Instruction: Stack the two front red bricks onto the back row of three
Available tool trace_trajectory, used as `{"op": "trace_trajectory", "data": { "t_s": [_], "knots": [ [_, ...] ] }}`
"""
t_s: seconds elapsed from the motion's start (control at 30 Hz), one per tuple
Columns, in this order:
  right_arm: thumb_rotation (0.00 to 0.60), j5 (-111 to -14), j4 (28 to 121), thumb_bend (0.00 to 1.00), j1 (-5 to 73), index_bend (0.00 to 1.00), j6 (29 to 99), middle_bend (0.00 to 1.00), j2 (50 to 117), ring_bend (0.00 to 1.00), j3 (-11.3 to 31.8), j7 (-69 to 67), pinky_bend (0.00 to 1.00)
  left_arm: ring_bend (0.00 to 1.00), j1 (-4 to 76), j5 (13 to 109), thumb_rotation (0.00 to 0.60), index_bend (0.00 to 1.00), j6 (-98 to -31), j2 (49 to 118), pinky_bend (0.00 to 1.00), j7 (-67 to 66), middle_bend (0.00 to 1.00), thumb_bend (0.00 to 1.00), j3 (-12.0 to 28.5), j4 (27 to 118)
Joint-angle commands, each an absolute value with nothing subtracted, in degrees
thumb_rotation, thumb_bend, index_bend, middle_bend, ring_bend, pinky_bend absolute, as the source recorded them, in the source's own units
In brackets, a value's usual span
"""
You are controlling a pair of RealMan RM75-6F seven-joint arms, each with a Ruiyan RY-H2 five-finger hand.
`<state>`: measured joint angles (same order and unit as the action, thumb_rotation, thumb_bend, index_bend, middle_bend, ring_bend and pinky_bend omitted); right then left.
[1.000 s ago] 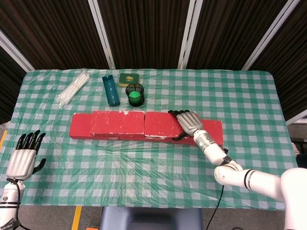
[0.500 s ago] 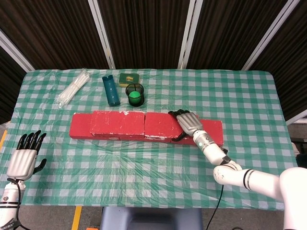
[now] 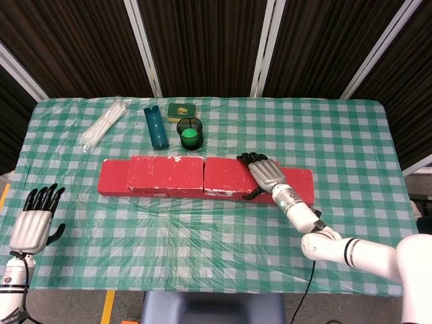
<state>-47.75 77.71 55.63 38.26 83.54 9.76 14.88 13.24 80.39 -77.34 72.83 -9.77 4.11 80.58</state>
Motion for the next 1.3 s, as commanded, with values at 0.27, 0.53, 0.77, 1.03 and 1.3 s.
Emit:
{"op": "trace_trajectory", "data": {
  "t_s": [0.27,0.53,0.77,1.03,1.3],
  "knots": [
    [0.482,-58.41,88.37,0.11,49.4,0.0,45.06,0.03,73.02,0.0,9.48,9.37,0.11,0.0,12.84,80.78,0.6,0.0,-78.38,72.9,0.03,-10.49,0.0,0.34,4.03,80.98],
    [0.462,-66.44,87.94,0.11,43.18,0.37,50.24,0.0,67.18,0.0,4.69,9.06,0.0,0.0,12.71,81.01,0.6,0.0,-78.76,73.06,0.03,-11.09,0.0,0.34,3.99,81.23],
    [0.466,-66.09,84.15,0.11,42.37,0.48,45.9,0.0,67.95,0.0,3.53,6.1,0.0,0.0,12.88,81.09,0.6,0.0,-78.53,73.32,0.03,-11.33,0.0,0.34,3.98,80.93],
    [0.465,-66.85,80.8,0.11,43.22,0.48,42.86,0.0,71.04,0.0,3.89,4.92,0.0,0.0,12.78,80.73,0.6,0.0,-78.44,73.21,0.03,-11.24,0.0,0.34,4.12,80.88],
    [0.465,-67.24,80.2,0.11,43.99,0.45,41.32,0.0,72.56,0.0,4.85,3.82,0.0,0.0,12.73,80.94,0.6,0.0,-78.54,73.16,0.03,-10.97,0.0,0.34,4.06,80.85]
  ]
}}
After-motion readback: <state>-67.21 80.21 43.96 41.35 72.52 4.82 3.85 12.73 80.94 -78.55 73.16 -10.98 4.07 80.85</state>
